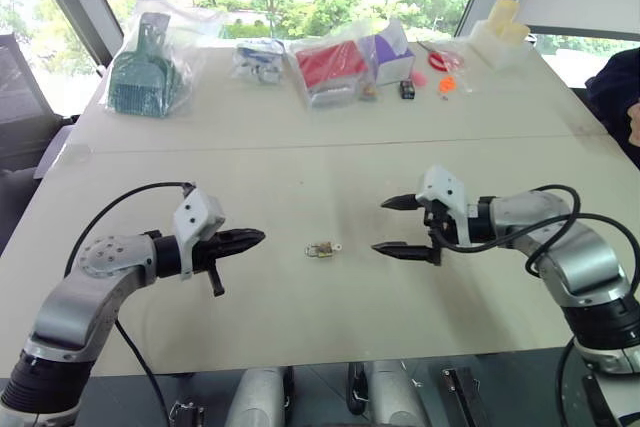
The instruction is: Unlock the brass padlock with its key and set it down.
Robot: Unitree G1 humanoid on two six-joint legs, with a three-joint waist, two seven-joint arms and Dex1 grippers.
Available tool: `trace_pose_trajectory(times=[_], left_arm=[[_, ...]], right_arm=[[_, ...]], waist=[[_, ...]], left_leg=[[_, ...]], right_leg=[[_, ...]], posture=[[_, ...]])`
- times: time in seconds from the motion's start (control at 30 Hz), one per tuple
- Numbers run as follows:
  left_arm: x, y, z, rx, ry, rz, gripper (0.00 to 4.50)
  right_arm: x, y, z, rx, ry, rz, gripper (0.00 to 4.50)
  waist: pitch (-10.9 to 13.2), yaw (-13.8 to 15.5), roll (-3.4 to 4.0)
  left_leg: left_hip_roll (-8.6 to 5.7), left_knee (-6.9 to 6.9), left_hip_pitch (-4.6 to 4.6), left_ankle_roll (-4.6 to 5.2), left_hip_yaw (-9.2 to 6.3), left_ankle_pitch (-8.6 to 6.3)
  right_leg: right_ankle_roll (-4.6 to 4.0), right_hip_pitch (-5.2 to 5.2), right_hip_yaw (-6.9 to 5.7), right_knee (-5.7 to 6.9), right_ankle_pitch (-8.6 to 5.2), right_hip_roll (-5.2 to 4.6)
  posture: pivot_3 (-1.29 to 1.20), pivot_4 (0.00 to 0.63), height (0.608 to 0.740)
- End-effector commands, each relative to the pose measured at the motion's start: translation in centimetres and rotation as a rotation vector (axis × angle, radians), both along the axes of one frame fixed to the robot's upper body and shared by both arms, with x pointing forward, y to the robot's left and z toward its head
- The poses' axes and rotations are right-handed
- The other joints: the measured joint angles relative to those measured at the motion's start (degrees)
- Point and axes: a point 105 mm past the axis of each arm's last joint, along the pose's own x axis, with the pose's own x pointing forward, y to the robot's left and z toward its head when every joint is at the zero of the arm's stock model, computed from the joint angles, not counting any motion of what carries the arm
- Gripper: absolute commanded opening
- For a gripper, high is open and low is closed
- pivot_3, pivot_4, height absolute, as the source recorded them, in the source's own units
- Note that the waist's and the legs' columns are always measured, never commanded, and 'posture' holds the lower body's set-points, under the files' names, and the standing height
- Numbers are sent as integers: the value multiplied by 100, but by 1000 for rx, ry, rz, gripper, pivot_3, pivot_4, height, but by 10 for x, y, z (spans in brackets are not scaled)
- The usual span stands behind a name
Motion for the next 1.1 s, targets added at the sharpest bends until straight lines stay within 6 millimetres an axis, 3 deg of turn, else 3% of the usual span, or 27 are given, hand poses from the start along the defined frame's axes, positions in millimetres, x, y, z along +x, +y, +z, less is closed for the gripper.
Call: trace_pose_trajectory(times=[0.03,0.7,0.93,1.1], left_arm=[[-2,3,9,-4,-37,-2,0],[-8,-1,7,58,-23,-94,0],[-11,-20,-3,58,-36,-159,0],[-9,-29,-6,36,-61,-177,1622]], right_arm=[[-5,6,11,-4,-41,41,4448],[-19,9,17,10,-31,41,4448],[-17,12,20,27,-49,27,4448],[-18,15,23,34,-69,18,4500]], waist=[[0,1,0],[0,2,0],[0,2,0],[0,7,0]], left_leg=[[0,0,0,0,0,0],[0,0,0,0,1,0],[0,0,0,0,1,0],[0,1,0,0,2,0]], right_leg=[[0,0,0,0,0,0],[-1,0,0,0,1,0],[-1,0,0,0,1,-1],[-1,1,1,0,2,0]], posture=[[0,150,740],[0,150,740],[0,150,740],[0,150,740]])
